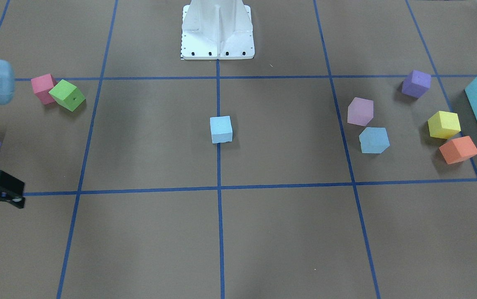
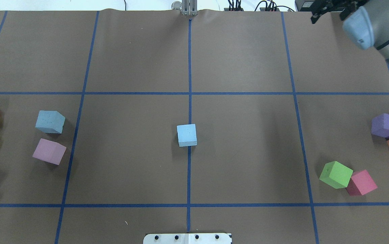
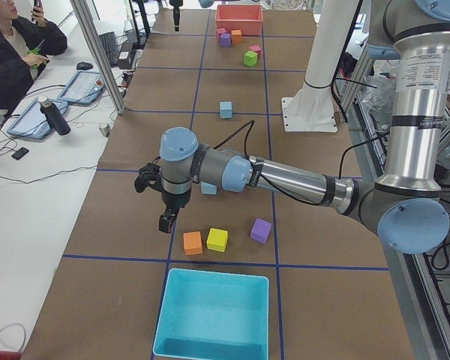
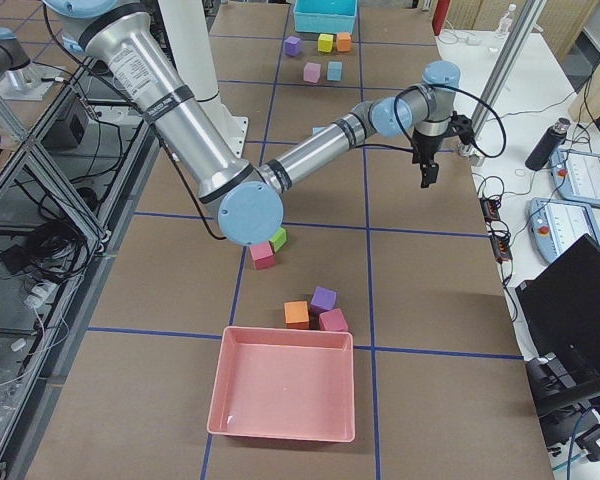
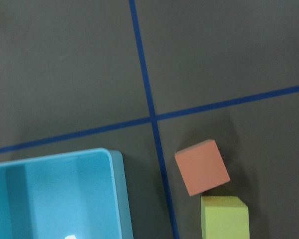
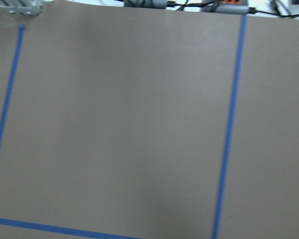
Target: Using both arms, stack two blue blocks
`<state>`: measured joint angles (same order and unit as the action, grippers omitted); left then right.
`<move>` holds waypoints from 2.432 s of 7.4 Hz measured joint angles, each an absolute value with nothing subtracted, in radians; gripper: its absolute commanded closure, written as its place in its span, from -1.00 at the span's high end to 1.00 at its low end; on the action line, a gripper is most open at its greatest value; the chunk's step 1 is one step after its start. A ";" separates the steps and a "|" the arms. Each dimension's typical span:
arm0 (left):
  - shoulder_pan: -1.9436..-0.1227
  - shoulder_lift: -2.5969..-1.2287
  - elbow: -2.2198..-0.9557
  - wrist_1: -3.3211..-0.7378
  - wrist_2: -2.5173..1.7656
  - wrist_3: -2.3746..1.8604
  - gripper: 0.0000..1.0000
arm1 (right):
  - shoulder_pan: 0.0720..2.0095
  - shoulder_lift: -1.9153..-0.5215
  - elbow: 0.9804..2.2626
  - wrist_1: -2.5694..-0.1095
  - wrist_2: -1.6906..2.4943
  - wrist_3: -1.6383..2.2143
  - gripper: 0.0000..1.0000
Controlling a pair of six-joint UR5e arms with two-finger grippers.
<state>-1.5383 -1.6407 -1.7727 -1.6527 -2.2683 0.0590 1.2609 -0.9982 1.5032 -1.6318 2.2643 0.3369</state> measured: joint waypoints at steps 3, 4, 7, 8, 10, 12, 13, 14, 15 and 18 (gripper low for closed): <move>-1.512 -1.715 -1.794 -1.695 -2.283 -0.009 0.99 | 1.424 -1.292 1.538 -1.629 2.261 -0.069 1.00; -1.478 -1.716 -1.806 -1.715 -2.296 -0.029 0.98 | 1.469 -1.381 1.542 -1.627 2.238 -0.176 1.00; -1.301 -1.713 -1.806 -1.735 -2.298 -0.238 0.98 | 1.595 -1.534 1.545 -1.628 2.207 -0.319 1.00; -1.241 -1.711 -1.808 -1.743 -2.264 -0.349 0.97 | 1.604 -1.544 1.543 -1.632 2.204 -0.320 1.00; -1.114 -1.708 -1.809 -1.758 -2.185 -0.570 0.97 | 1.608 -1.559 1.539 -1.636 2.196 -0.318 1.00; -0.998 -1.707 -1.805 -1.768 -2.133 -0.692 0.97 | 1.609 -1.576 1.537 -1.636 2.193 -0.318 1.00; -0.951 -1.708 -1.802 -1.784 -2.127 -0.745 0.97 | 1.609 -1.581 1.538 -1.636 2.189 -0.318 1.00; -0.909 -1.708 -1.792 -1.809 -2.124 -0.792 0.97 | 1.609 -1.586 1.538 -1.636 2.183 -0.318 1.00; -0.885 -1.707 -1.774 -1.837 -2.122 -0.817 0.97 | 1.609 -1.590 1.537 -1.636 2.176 -0.317 1.00; -0.867 -1.705 -1.732 -1.882 -2.122 -0.822 0.97 | 1.609 -1.597 1.537 -1.635 2.169 -0.318 1.00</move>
<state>-0.8666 -1.7053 -1.7316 -1.8821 -2.1215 -0.8216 1.6091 -1.5973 1.5371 -1.6345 2.1695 -0.3178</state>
